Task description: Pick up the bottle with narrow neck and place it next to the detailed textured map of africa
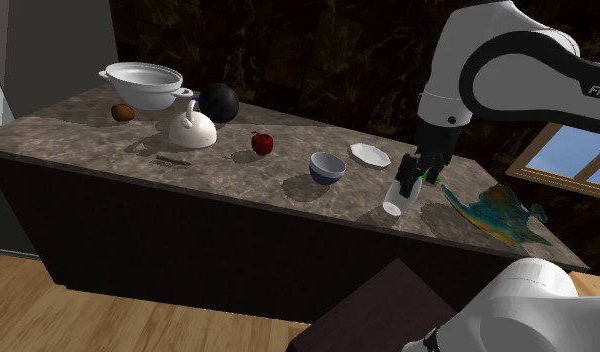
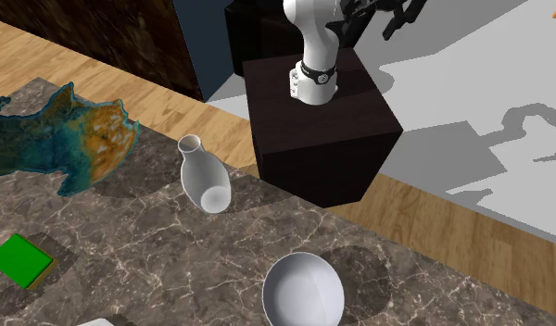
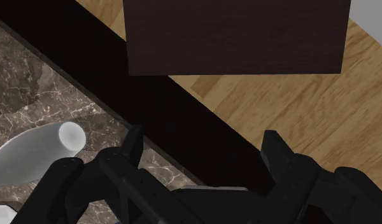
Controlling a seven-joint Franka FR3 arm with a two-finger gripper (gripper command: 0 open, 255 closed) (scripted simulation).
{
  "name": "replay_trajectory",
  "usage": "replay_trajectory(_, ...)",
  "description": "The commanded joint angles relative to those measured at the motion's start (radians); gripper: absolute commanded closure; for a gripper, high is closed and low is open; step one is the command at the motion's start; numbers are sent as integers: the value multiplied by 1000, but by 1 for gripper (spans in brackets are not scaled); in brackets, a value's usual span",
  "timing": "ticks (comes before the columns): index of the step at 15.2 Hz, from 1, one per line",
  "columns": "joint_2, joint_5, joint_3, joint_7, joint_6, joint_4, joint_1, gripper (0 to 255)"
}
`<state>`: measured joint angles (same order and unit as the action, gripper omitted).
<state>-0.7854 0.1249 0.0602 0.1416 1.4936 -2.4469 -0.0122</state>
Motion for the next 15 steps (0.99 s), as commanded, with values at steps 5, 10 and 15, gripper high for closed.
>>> replay_trajectory(5, 50, 60, -94, -85, 68, 8, 40, 0)
replay_trajectory(10, 143, 116, -208, -188, 156, 46, 83, 0)
replay_trajectory(15, 265, 143, -318, -293, 240, 115, 113, 0)
